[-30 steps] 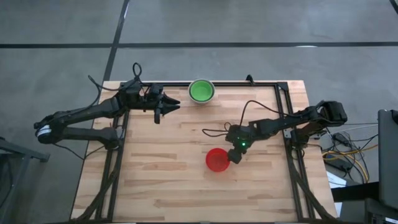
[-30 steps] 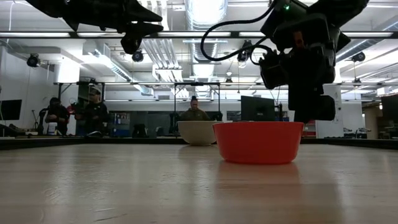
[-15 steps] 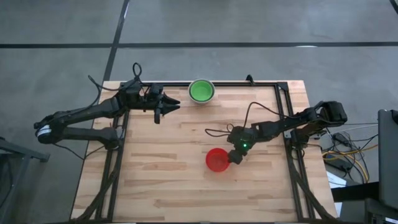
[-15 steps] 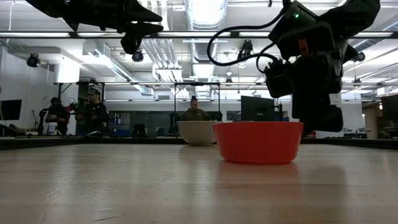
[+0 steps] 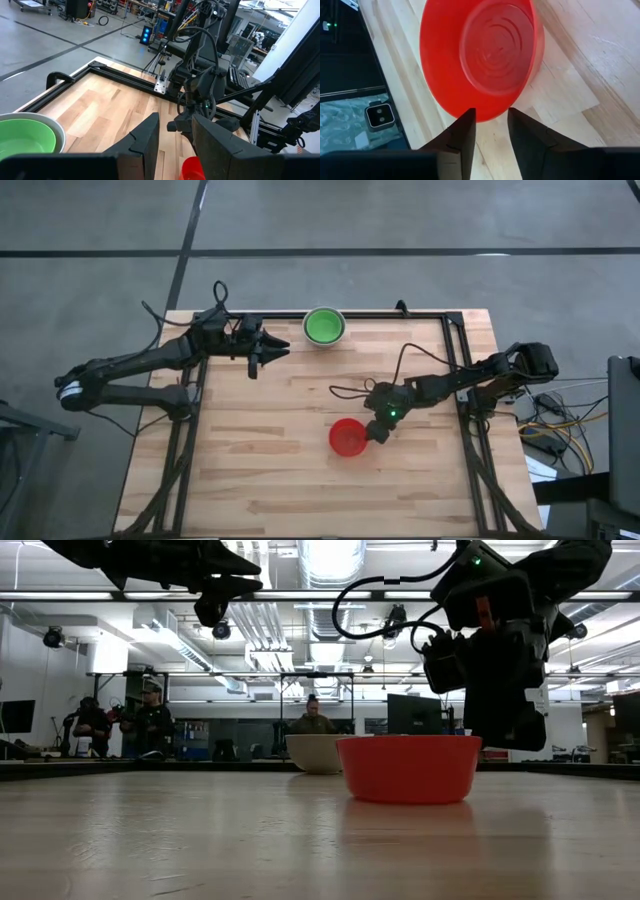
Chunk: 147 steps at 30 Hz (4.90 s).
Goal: Nest bowls inside each other
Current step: Stack the red bowl on top of the green bowl
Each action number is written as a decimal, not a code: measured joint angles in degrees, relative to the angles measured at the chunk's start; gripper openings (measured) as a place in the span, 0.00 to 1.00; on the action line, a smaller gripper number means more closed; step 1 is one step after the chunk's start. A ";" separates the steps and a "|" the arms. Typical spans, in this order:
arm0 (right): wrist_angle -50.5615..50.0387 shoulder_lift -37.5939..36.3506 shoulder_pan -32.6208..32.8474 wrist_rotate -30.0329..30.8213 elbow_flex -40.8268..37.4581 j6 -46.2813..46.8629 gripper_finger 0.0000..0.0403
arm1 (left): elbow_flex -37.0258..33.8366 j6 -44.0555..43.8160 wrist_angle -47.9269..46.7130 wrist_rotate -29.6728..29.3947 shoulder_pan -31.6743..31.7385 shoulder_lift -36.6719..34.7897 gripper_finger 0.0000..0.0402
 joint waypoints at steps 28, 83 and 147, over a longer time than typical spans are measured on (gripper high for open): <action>-0.13 -0.02 0.00 -0.02 -0.17 0.13 0.02 | 0.01 0.00 0.00 0.00 0.00 0.00 0.30; 3.22 10.16 1.09 -8.08 5.75 1.00 0.30 | 0.01 0.00 -1.25 0.00 -0.02 0.24 0.30; -25.68 -3.85 -3.56 5.88 5.40 -4.37 0.32 | 0.01 0.00 -1.49 0.00 -0.01 0.35 0.30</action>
